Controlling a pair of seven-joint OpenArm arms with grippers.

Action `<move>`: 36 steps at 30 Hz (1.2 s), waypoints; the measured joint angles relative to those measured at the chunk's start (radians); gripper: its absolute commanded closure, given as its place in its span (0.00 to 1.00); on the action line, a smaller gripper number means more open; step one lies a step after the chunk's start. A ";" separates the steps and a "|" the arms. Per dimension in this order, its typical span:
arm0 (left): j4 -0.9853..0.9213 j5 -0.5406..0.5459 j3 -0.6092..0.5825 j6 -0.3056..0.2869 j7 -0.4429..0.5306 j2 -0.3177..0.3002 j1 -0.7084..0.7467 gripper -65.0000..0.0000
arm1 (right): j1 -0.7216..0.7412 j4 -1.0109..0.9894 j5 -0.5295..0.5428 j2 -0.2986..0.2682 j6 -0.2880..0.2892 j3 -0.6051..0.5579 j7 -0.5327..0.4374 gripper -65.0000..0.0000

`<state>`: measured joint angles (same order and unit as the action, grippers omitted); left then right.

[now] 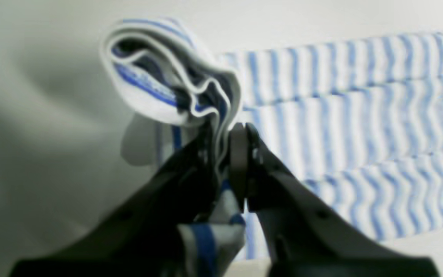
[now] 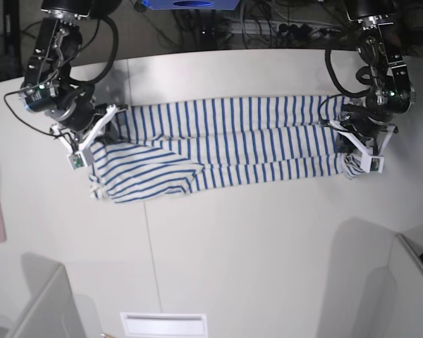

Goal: Fold the T-shirt properly
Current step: 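Carry the strip end in the left gripper toward the right gripper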

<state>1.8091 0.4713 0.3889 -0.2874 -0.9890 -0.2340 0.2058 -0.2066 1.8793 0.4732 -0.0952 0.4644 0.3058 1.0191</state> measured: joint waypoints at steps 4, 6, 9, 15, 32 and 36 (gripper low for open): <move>0.000 -0.006 -0.073 0.011 0.001 0.052 -0.010 1.00 | -0.005 0.000 0.001 0.002 0.000 0.000 0.000 1.00; 0.000 -0.006 -0.118 0.011 0.000 0.075 -0.016 1.00 | -0.005 0.000 0.000 0.002 0.000 0.000 0.001 1.00; -0.008 -0.002 -0.188 0.084 -0.002 0.102 -0.045 1.00 | -0.005 0.000 -0.002 0.019 0.000 0.000 0.000 1.00; -0.089 -0.001 -0.285 0.151 0.003 0.140 -0.099 1.00 | -0.001 0.000 -0.002 0.030 0.000 -0.004 0.001 1.00; -0.125 0.001 -0.344 0.154 0.004 0.237 -0.142 1.00 | 0.018 0.000 -0.001 0.030 0.000 -0.005 0.002 1.00; -0.125 0.000 -0.352 0.154 0.004 0.235 -0.144 1.00 | 0.019 0.000 -0.003 0.030 0.000 -0.005 0.003 1.00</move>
<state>1.6844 0.4713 0.0368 -0.1333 -0.9848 0.0013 0.0616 -0.1871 1.8790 0.4706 -0.0650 0.4641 0.3012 1.0218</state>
